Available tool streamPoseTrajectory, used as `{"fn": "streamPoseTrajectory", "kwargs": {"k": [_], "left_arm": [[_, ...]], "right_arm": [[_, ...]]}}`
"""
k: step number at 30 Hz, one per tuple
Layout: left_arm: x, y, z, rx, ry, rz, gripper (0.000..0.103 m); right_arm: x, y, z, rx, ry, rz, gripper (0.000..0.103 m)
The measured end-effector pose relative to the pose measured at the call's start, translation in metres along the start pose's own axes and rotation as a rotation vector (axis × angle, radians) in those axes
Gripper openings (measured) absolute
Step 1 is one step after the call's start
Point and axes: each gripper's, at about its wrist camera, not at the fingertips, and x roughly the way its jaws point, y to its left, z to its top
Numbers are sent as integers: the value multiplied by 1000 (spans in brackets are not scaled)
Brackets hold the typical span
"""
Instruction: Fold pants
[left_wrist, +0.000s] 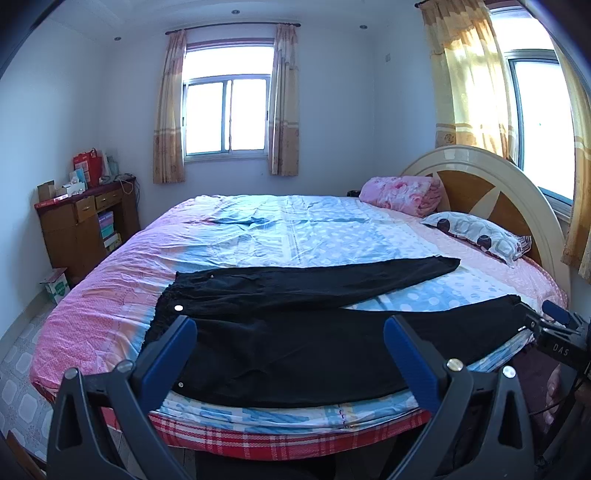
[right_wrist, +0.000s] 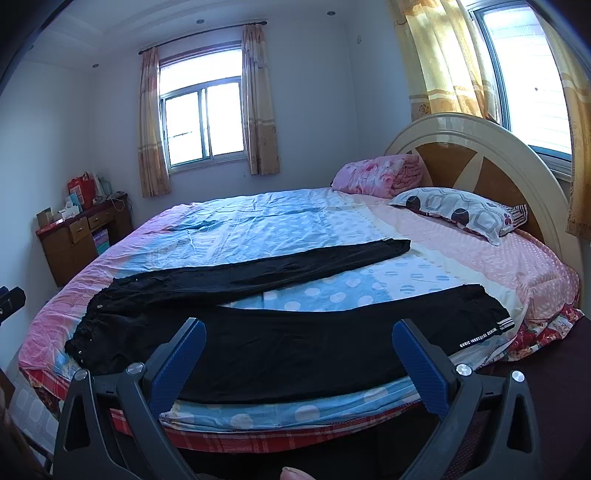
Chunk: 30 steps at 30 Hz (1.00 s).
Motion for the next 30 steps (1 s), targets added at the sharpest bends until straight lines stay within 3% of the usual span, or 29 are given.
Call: {"fn": "streamPoseTrajectory", "kwargs": {"k": [30], "left_arm": [[13,-9,-10,23,43,-15,103]], "right_arm": [[10,2,-5,-2,32,-3,102]]}}
